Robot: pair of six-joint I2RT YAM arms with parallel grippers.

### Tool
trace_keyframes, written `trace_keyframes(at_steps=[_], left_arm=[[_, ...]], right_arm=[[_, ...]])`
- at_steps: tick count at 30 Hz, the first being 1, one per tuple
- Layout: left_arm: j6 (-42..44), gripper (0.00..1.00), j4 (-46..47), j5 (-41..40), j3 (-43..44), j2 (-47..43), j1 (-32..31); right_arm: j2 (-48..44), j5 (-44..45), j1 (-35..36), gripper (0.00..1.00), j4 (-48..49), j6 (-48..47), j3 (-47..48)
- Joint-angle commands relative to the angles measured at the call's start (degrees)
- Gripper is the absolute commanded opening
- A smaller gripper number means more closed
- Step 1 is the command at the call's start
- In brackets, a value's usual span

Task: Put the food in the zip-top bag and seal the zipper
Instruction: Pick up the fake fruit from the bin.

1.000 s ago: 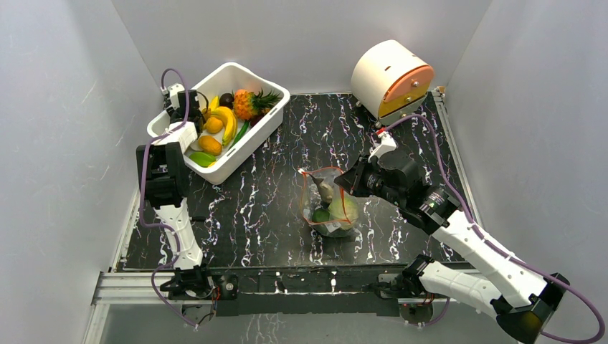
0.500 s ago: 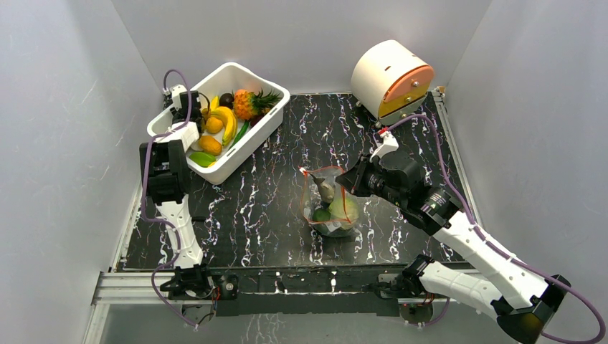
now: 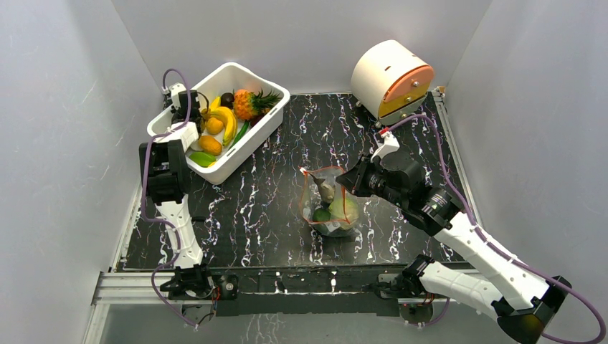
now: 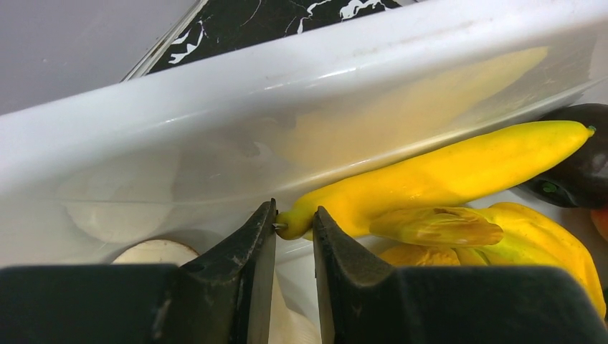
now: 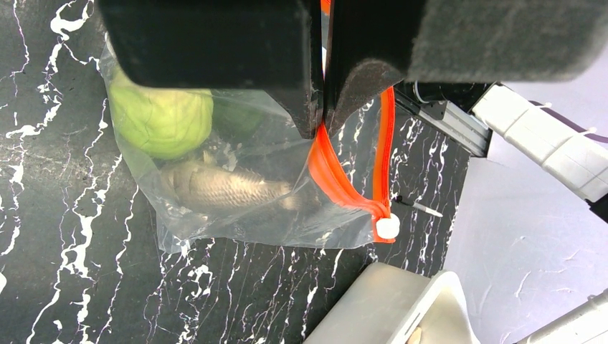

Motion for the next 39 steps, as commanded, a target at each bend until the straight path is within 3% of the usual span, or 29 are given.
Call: trace_keyframes(at_steps=[1,14,21,28,32,36,39], left_arm=[[2.8,0.0,1.5,1.9,0.0,-3.7,0.2],[7.4,0.0,3.6,1.5,-6.3,-13.9,-0.1],[20.2,0.0,4.3,-1.5,-7.0,-17.8,-2.5],[19.1,0.0,2.7,0.4,-14.6,-31.7,-3.9],[20.5,0.0,-1.0,-5.8,-17.6,-37.6,-5.1],[19.7,0.0,-8.4,9.6,-20.1,-48.5,-7.4],[17.8,0.0,-13.5,16.3,-19.5,-52.0,-8.0]], right_arm=[[-1.3,0.8,-0.1,0.0,2.9,-0.1,0.2],[-2.4,0.7,-0.1,0.0,3.1,0.3,-0.2],[-3.3,-0.1,-0.1,0.0,2.8,1.1,-0.6],[-2.4,-1.8,-0.1,0.0,3.2,2.1,-0.4],[-2.1,-2.0,-0.1,0.0,3.6,2.3,0.5],[-2.1,-1.5,-0.1,0.0,3.3,3.3,-0.4],[-2.0,-0.7,-0.1,0.0,2.5,3.1,-0.4]])
